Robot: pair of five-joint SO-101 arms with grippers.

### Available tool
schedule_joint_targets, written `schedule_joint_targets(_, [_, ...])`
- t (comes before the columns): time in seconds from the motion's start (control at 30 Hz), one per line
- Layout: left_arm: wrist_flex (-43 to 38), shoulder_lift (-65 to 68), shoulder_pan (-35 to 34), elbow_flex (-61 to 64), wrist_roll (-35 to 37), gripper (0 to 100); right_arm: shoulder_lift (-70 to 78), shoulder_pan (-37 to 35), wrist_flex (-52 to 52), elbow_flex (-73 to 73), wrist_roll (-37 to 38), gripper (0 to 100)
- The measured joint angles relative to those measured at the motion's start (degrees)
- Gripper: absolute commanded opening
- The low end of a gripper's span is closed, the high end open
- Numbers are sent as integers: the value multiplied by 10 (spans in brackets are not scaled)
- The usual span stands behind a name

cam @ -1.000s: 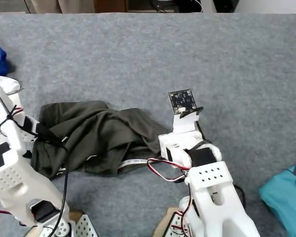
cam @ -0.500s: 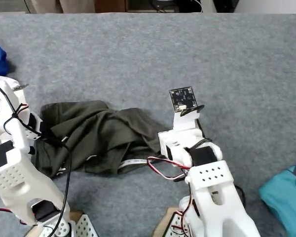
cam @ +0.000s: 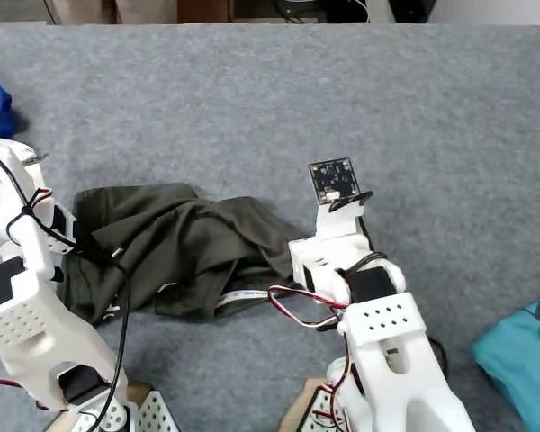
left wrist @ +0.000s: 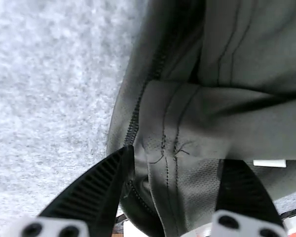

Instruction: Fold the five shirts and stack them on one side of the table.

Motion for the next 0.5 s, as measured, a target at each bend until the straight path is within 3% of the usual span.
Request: schedule_joint_targets(0.5, [0,0,0,0,38,90,0,0,0,0,0,5])
